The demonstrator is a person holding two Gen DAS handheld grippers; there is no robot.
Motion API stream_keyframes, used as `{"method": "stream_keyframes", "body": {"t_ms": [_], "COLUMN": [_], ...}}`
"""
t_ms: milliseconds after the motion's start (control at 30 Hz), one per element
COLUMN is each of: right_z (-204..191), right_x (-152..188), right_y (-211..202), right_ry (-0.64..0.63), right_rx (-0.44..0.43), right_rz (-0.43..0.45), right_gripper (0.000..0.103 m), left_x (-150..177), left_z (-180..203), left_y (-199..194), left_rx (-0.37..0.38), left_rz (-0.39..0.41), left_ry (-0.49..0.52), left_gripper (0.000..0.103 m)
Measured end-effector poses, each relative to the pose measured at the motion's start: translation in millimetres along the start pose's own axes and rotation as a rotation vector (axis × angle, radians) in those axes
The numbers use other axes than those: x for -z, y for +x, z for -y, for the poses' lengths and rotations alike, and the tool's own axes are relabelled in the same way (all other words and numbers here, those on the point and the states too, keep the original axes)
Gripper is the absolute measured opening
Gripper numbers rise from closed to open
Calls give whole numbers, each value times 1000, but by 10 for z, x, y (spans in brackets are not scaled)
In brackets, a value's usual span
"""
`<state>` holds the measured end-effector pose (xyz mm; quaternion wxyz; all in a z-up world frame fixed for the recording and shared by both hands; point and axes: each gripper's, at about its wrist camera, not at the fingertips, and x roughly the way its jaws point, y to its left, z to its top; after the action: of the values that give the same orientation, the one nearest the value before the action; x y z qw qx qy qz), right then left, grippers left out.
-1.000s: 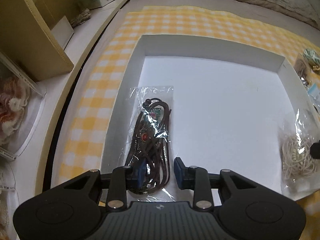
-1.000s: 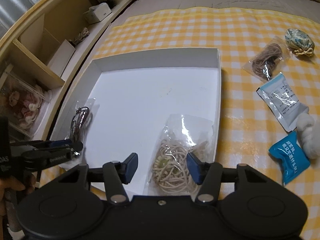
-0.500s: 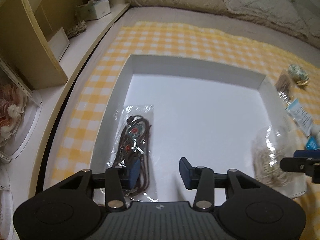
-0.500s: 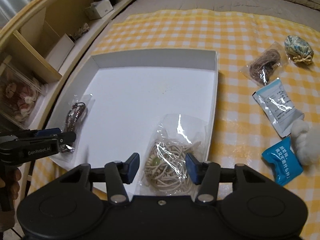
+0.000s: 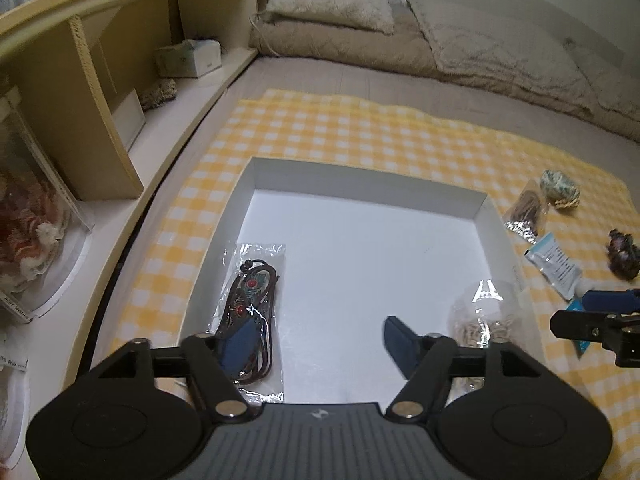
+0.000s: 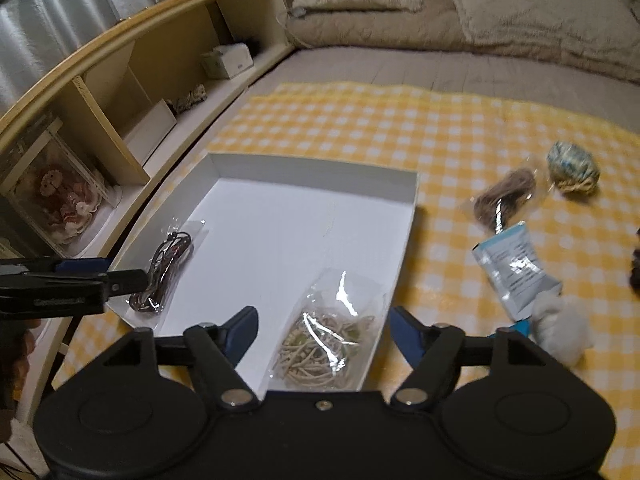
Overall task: Organize soft objects
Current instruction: 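Withdraw both open tools from the box toward the remaining items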
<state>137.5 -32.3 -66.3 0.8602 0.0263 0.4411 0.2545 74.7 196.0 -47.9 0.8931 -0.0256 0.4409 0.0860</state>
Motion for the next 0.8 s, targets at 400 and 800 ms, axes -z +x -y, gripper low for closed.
{"method": "stream_keyframes", "body": {"t_ms": [400,800], "right_z": [-14,221], "right_x": [80,19], "right_y": [-248,-526], "right_ry": [-73,-60], "right_rx": [63,102], "right_rz": [102,198], "right_gripper": [103,103], "left_x": [135,-11], "left_z": [67,399], "left_y": [-344,-391], "left_rx": [6,0], "left_rz": [75,155], "left_ry": [-6,38], "left_gripper": [103,103]}}
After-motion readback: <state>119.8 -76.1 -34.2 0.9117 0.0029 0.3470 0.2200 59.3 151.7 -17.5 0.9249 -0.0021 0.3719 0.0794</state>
